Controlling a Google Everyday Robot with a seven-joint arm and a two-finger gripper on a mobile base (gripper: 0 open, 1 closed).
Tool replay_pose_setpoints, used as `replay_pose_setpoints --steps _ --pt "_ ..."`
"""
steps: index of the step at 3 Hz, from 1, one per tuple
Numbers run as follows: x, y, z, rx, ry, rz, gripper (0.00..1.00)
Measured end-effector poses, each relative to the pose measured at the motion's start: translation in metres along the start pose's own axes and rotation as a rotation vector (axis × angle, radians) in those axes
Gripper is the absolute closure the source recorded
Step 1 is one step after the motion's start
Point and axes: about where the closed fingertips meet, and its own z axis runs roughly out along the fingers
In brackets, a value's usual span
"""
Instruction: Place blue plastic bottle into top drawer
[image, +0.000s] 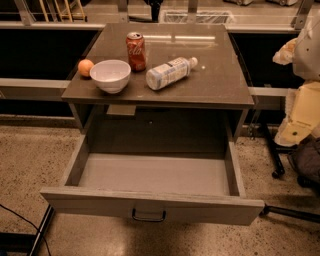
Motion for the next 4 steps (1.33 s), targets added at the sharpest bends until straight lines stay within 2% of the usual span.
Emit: replay_pose_setpoints --steps 1,2,3,4 --pt "0.0 0.0 0.0 0.0 0.0 0.0 0.0" --pt "-0.006 0.003 -0.03 0.066 -0.039 -0.047 0.0" --pt "-0.032 -0.021 -0.046 0.11 -0.032 -0.165 0.0" --pt "-0.042 -0.028 -0.053 0.141 -0.032 -0.189 0.0"
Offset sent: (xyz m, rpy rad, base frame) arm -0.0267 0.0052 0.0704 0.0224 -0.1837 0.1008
